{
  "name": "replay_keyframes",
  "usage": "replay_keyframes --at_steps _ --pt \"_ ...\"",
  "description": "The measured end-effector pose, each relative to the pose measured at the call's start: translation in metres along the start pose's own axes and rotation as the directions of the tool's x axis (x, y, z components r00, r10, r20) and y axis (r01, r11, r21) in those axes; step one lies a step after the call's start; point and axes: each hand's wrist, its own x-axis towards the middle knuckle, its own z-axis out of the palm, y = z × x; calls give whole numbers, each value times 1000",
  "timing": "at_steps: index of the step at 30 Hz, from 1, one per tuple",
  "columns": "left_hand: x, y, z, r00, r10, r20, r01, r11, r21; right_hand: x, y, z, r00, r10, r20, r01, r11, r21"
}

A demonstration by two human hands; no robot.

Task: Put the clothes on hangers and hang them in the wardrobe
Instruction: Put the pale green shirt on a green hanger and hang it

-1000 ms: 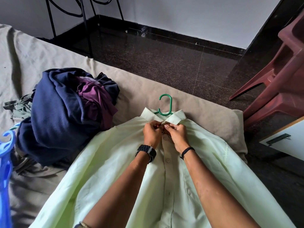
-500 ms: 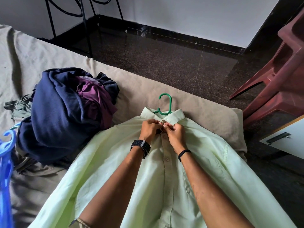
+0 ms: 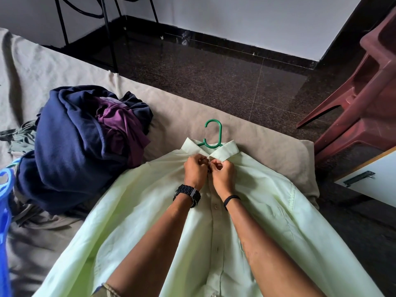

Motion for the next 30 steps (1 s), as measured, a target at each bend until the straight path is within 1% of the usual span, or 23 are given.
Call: replay_keyframes --at_steps 4,8,10,19,24,28,30 --pt "-3 -3 -2 996 94 -7 -93 990 107 -3 -7 3 999 -19 -39 17 999 -48" --pt "-6 -5 -3 982 187 10 -185 962 199 3 -8 0 1000 2 -5 -2 999 -44" --pt "-6 -7 -2 978 208 10 -205 954 221 6 -7 -2 1000 16 7 -16 999 -40" --pt "7 -17 0 986 167 7 -166 974 153 6 1 -10 998 47 41 -50 996 74" --pt "9 -16 -7 991 104 81 -102 994 -30 3 -1 -9 998 44 52 -51 989 137" --pt "12 -16 -13 984 105 142 -94 992 -82 6 3 -7 997 30 67 -37 993 110" --pt "14 -18 -15 979 107 175 -90 990 -105 8 2 -10 999 0 54 -2 999 36"
